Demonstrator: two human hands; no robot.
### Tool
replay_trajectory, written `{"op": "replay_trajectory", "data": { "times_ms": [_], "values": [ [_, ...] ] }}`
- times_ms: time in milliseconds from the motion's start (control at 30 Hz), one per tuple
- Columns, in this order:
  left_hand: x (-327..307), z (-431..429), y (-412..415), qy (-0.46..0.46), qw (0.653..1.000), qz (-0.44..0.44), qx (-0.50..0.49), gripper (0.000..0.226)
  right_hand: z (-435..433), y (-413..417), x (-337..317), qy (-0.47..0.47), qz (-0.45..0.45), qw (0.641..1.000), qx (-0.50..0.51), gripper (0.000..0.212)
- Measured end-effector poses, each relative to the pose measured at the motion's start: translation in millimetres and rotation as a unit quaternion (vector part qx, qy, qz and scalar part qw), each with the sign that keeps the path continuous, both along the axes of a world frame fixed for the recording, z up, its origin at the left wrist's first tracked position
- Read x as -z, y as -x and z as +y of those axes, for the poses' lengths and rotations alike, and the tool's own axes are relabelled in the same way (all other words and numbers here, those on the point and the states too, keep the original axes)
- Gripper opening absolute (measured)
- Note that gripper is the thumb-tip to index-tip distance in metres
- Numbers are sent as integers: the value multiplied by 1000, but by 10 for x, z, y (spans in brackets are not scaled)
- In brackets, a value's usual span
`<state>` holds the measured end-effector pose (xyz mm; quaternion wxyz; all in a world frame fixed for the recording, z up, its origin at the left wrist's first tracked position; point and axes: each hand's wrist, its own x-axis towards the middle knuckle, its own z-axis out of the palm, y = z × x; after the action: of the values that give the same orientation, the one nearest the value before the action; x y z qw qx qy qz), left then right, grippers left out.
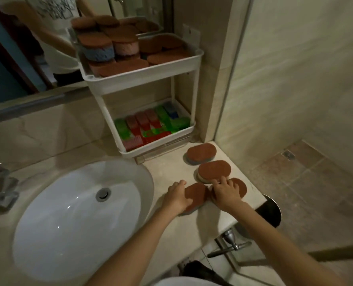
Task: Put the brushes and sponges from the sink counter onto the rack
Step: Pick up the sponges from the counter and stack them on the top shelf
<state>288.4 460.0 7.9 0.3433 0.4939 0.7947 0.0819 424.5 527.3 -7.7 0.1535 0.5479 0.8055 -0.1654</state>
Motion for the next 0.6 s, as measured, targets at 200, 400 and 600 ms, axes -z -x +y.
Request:
{"op": "replay_trajectory", "data": {
  "times_ms": [200, 400, 600],
  "values": [
    [67, -27, -186, 37, 983, 152, 91, 68, 2, -113, -26, 5, -39, 998, -52, 63],
    [63, -94, -48, 35, 985, 167, 40, 75, -6, -87, -71, -27, -99, 989, -102, 64],
    [38, -238, 145, 4, 987, 158, -16, 52, -61, 30, -66, -32, -22, 994, -100, 61]
  ]
}}
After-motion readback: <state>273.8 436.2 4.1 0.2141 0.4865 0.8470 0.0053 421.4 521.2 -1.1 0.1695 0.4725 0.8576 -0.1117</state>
